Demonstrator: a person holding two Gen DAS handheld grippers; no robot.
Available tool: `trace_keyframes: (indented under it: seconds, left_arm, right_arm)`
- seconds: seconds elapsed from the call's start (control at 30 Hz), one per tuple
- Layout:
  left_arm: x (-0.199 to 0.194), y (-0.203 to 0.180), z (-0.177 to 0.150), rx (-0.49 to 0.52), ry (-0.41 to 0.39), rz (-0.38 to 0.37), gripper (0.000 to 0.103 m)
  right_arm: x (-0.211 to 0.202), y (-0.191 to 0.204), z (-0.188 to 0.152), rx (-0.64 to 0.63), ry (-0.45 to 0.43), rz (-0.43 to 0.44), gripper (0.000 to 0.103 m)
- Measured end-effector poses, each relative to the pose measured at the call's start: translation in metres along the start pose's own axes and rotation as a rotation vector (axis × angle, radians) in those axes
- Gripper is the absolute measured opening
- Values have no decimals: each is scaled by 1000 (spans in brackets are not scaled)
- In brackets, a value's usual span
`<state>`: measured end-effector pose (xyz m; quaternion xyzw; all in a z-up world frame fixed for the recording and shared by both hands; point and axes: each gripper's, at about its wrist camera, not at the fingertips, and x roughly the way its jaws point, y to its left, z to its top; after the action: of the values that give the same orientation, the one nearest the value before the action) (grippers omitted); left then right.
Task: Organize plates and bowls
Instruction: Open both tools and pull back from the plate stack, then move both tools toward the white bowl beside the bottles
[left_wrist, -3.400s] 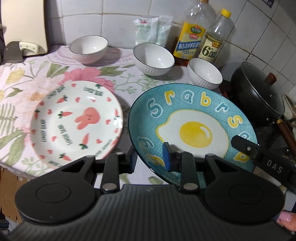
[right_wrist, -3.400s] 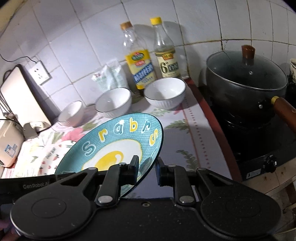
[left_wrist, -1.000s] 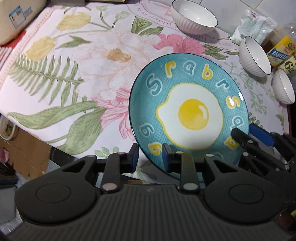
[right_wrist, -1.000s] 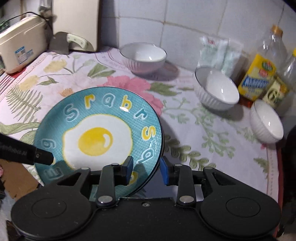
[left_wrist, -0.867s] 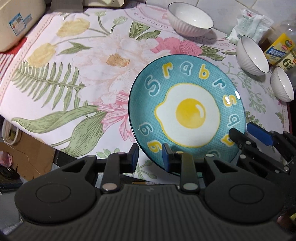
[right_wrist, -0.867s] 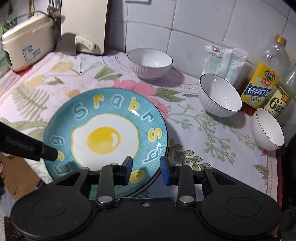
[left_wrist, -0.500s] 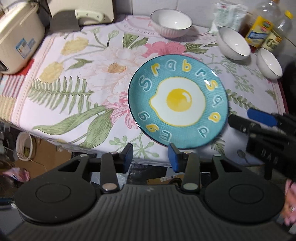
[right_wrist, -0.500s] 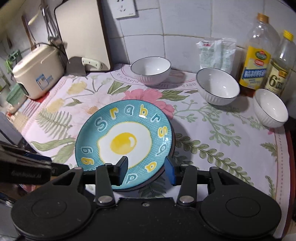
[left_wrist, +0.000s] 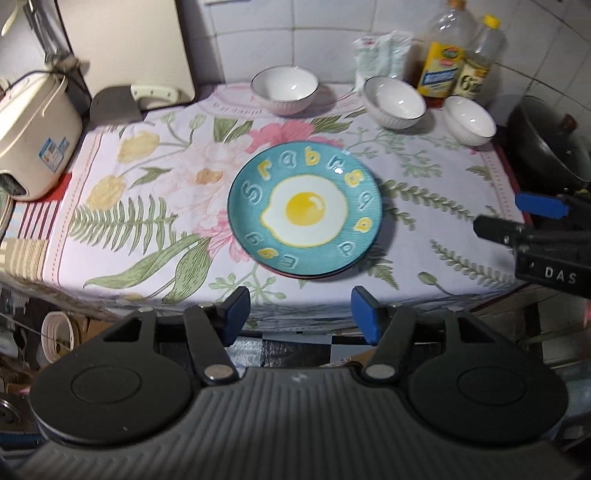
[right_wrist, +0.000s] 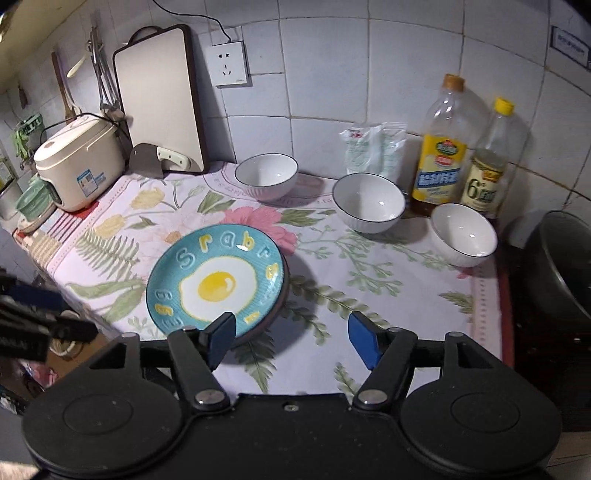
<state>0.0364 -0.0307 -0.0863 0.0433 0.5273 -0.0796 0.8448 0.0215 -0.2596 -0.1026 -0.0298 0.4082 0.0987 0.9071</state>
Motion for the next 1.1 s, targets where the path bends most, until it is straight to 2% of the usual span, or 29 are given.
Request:
trace_keyframes:
  seconds: [0.4,0.47,0.5,0.6,0.67,0.87,1.1]
  left_arm:
    - [-36,-43,20,84,-103,-47,66]
    - [-40,-51,26,84,-129,-51,69]
    - [-41,-55,30,87,-139,-57,70]
    - [-41,-67,44,85,-158,-75,72]
    - [-37,-75,53,79,-168,-87,75]
    - [-11,-100,83,20,-178,-102,75]
    - [21,-129,115,-54,-215,-149,75]
  right_arm:
    - [-53,-37,-6,-10,-43,-99,75]
    - [-58,-44,-5,-11,-61,-108,80]
    - [-60,-47,-4,-11,-74,-115,85]
    - [-65,-58,-1,-8,-109,-141,87]
    - [-65,-69,2,-5,-121,-148,87]
    - [-57,-98,13,-26,-158,-144,88]
    - [-25,-132,26,-28,-191,-119,88]
